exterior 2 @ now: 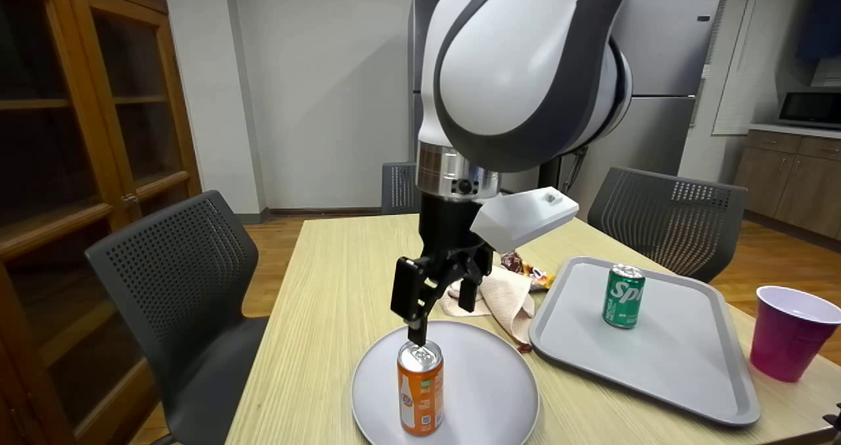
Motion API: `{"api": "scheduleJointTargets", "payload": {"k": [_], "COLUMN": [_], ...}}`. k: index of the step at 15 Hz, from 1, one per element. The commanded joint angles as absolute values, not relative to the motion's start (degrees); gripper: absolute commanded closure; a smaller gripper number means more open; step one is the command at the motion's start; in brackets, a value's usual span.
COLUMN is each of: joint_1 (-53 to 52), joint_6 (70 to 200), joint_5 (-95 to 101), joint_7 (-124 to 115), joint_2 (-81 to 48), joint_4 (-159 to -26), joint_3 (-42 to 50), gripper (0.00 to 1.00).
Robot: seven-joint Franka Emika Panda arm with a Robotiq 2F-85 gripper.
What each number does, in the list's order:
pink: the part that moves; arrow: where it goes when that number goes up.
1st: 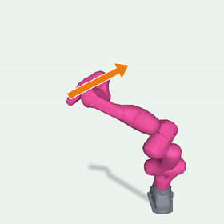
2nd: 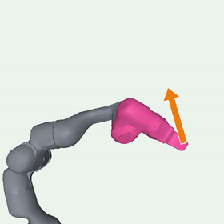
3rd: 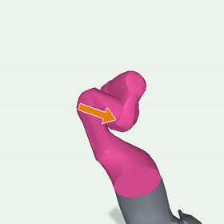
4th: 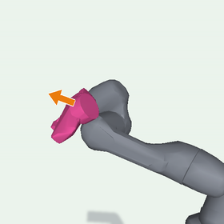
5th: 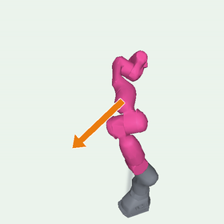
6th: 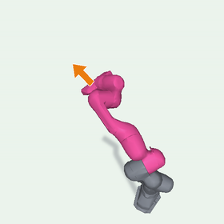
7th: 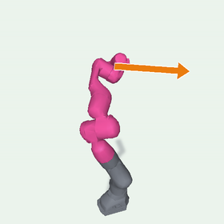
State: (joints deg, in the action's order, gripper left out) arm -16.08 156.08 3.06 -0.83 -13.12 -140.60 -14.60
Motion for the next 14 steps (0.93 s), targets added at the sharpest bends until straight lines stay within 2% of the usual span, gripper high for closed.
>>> {"api": "scheduleJointTargets", "payload": {"k": [1,14], "joint_1": [-16.8,-18.4], "joint_6": [152.9,150.0], "joint_5": [4.2,7.7], "joint_7": [0.3,1.4], "joint_2": [-15.9,-26.5], "joint_4": [-136.9,-127.8], "joint_3": [-14.9,-13.9], "gripper": [0.0,0.0]}}
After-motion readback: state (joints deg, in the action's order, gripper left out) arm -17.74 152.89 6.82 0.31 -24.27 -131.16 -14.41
